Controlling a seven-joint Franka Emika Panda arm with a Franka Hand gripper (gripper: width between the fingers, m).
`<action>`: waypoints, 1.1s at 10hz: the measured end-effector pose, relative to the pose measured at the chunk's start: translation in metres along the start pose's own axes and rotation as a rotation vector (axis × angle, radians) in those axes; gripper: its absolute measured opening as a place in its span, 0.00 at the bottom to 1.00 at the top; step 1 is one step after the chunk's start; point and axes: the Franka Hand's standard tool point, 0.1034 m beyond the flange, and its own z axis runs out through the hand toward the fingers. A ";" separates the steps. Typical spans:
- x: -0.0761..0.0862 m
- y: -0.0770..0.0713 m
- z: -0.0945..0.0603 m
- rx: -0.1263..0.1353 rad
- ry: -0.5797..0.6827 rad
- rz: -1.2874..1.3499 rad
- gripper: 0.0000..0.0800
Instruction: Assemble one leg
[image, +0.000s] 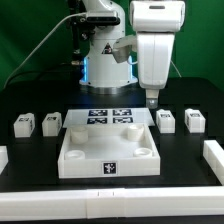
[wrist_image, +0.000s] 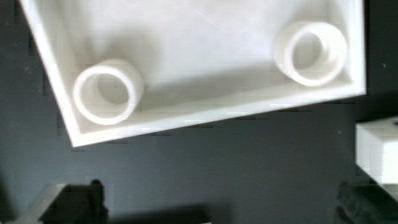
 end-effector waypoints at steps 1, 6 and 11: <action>0.000 0.000 0.000 0.000 0.000 0.001 0.81; -0.055 -0.054 0.040 -0.035 0.020 -0.148 0.81; -0.069 -0.057 0.089 0.030 0.035 -0.115 0.81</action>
Offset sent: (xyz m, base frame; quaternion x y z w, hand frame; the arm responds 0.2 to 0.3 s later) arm -0.0608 -0.0282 -0.0286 0.0041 0.0190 -0.0826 0.9964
